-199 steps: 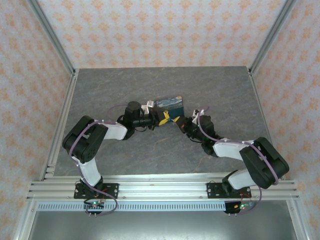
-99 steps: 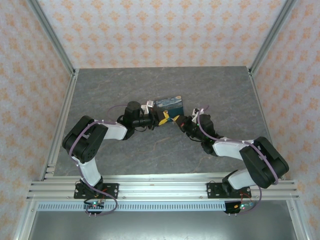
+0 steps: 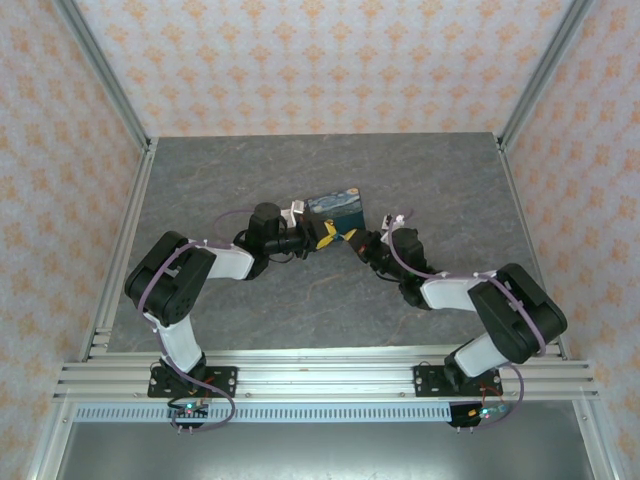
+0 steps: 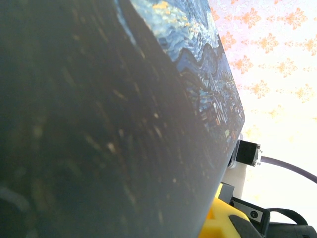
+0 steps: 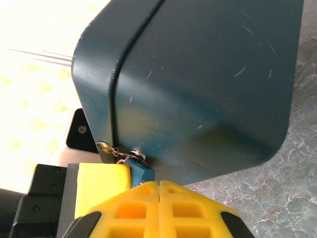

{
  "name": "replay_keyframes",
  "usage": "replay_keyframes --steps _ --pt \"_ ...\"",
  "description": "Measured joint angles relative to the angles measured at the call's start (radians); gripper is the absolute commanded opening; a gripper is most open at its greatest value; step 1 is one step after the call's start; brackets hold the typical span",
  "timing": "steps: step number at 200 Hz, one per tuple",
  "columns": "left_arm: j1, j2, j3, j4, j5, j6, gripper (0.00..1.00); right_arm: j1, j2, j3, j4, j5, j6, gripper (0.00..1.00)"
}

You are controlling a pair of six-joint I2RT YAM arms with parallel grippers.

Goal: Unlock a padlock with a key

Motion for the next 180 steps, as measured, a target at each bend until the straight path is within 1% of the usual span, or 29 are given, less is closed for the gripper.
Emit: replay_keyframes --steps 70,97,134,180 --pt "0.0 -0.004 0.0 -0.007 -0.006 -0.008 0.0 0.0 0.032 -0.021 0.097 0.007 -0.149 0.0" --pt "0.0 -0.006 0.0 -0.006 -0.006 -0.021 0.0 0.0 0.044 -0.033 0.135 0.011 -0.183 0.0" --pt "0.0 -0.008 0.0 -0.005 -0.006 -0.045 0.0 0.0 0.081 -0.051 0.218 0.022 -0.166 0.0" --pt "0.0 -0.01 0.0 0.002 -0.016 -0.075 0.0 0.002 0.124 -0.058 0.306 0.041 -0.048 0.0"
